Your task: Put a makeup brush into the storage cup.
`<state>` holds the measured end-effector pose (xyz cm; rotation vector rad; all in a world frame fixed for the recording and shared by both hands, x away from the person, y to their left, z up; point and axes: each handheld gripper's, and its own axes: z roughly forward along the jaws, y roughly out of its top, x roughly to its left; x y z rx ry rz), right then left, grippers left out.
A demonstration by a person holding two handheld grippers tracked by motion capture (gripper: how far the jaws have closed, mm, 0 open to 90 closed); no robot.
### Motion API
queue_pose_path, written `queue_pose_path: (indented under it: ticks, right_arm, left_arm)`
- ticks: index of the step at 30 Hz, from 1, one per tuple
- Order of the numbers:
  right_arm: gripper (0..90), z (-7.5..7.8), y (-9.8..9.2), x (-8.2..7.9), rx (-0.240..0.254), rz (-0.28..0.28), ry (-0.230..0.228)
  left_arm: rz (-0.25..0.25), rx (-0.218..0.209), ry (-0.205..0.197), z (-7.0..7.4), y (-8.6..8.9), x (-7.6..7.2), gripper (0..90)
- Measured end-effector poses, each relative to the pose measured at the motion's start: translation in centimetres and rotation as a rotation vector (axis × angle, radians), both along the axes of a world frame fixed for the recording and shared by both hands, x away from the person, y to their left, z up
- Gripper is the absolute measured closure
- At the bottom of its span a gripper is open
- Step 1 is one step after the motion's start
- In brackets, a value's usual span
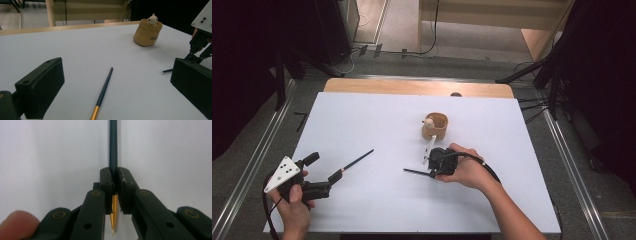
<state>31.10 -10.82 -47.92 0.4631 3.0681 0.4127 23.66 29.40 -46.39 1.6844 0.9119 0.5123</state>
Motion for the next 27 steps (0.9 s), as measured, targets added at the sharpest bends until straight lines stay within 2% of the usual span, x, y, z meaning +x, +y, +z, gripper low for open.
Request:
queue_pose_path:
  ticks: [2,3,5,8,10,11,12,14,20,21,27]
  right_arm:
    - [85.0,-0.1,-0.3,0.0,0.025,-0.003,-0.007]
    - [84.9,0.0,-0.6,-0.2,0.045,-0.022,-0.001]
    - [85.0,0.1,-0.7,-0.3,0.055,-0.027,-0.002]
    - [85.0,0.6,-1.4,-0.4,0.110,-0.071,-0.010]
    - [85.0,0.7,-1.6,-0.4,0.122,-0.070,-0.012]
    - [85.0,0.9,-1.9,-0.5,0.164,-0.088,-0.011]
    - [85.0,0.9,-1.9,-0.5,0.164,-0.088,-0.011]
    - [84.9,1.0,-2.4,-0.7,0.207,-0.109,-0.021]
    - [85.0,1.4,-3.0,-1.1,0.253,-0.129,-0.044]
    - [85.0,1.6,-3.3,-1.3,0.276,-0.128,-0.055]
    - [85.0,2.1,-4.2,-1.8,0.330,-0.167,-0.089]
  left_arm:
    - [-0.001,-0.001,0.002,0.0,-0.1,0.0,0.0]
    - [-0.005,0.001,0.003,0.0,-0.3,0.1,0.0]
    - [-0.009,-0.001,0.003,0.0,-0.3,0.2,0.0]
    - [-0.023,-0.005,0.008,0.1,-0.9,0.5,0.0]
    - [-0.029,-0.006,0.008,0.2,-1.1,0.7,0.0]
    - [-0.033,-0.003,0.009,0.2,-1.3,0.7,0.0]
    - [-0.036,0.001,0.011,0.2,-1.5,0.8,0.0]
    - [-0.042,-0.002,0.010,0.2,-1.8,1.1,0.0]
    - [-0.053,-0.002,0.000,0.6,-2.6,1.7,0.0]
    - [-0.055,-0.003,0.002,0.7,-2.8,1.8,0.0]
    - [-0.078,-0.001,-0.003,1.0,-4.0,2.3,0.0]
